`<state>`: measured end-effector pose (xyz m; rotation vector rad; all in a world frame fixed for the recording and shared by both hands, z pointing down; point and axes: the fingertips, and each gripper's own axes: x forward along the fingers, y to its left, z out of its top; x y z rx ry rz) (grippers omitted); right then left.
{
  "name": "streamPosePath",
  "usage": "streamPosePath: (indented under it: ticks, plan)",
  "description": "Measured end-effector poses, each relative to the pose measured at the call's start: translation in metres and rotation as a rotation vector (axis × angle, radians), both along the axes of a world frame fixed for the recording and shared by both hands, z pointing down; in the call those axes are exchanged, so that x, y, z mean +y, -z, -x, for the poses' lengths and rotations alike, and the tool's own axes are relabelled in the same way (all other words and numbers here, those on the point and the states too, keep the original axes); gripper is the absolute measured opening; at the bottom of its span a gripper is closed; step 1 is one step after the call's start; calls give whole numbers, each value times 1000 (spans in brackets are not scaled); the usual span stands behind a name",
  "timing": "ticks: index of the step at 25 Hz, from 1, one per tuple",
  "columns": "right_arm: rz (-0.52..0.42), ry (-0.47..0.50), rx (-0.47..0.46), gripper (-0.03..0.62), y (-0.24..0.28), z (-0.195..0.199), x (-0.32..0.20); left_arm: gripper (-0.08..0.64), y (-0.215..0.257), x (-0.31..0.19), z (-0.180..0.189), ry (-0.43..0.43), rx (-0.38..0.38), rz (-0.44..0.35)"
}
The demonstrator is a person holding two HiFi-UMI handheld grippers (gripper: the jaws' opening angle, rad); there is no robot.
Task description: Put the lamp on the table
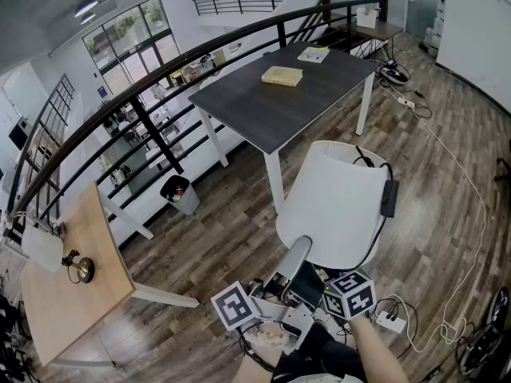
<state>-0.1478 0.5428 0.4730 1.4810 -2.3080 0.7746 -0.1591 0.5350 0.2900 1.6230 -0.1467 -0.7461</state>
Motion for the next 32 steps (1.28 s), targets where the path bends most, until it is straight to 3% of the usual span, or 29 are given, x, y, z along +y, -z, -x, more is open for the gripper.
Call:
streamPosePath:
  ticks: [15, 32]
  plan:
    - [-18, 18, -13, 219, 4, -21, -8, 43, 5, -3, -27, 6, -9, -11]
    - [-43, 86, -8, 219, 7, -48, -14, 43, 8, -5, -51, 76, 7, -20]
